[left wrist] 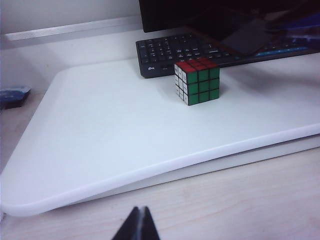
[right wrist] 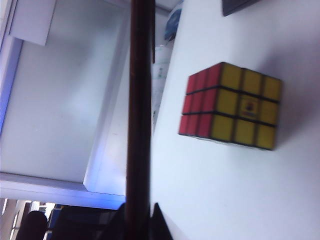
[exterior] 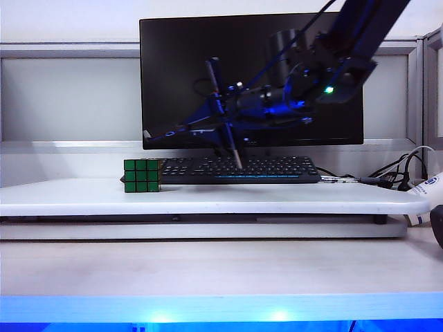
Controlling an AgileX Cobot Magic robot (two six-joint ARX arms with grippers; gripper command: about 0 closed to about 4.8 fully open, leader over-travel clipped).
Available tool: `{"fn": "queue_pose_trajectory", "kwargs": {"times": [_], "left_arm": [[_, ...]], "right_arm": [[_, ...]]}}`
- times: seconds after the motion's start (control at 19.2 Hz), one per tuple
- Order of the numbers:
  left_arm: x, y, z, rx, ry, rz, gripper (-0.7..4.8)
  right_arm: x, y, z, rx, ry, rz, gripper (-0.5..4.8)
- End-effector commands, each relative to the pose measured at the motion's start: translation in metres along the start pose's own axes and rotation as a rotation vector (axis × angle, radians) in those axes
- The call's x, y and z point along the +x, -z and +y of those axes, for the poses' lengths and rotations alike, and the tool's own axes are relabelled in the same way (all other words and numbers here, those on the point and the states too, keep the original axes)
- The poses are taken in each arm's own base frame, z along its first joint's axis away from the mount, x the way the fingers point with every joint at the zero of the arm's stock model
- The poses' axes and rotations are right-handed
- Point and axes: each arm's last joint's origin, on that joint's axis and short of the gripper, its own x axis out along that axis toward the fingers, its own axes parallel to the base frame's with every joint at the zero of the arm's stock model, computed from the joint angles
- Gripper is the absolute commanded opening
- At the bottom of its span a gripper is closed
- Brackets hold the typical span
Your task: Put the phone on top of the Rubik's Cube.
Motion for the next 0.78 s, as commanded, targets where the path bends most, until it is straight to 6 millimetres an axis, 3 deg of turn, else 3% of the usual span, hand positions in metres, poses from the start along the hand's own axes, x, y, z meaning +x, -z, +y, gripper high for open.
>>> {"fn": "queue_pose_trajectory", "kwargs": {"times": [0.05,0.42,0.78], "left_arm": [[0.000,-0.001,0.001,0.005,-0.013,-0.011,-0.06],[0.000,-0.001,0.001,0.005,-0.013,-0.011,-0.06],[0.000,-0.001,0.001,0.005,-0.014,-0.010,-0.06]], "right_arm": [[0.008,-0.002,0.011,-0.040,-0.056,-0.009,-0.09],[0.018,-0.001,-0.003,0.000,-0.043,-0.012,-0.09],[0.034,-0.001,-0.001,-0.009,-0.058,-0.003,-0.09]]}}
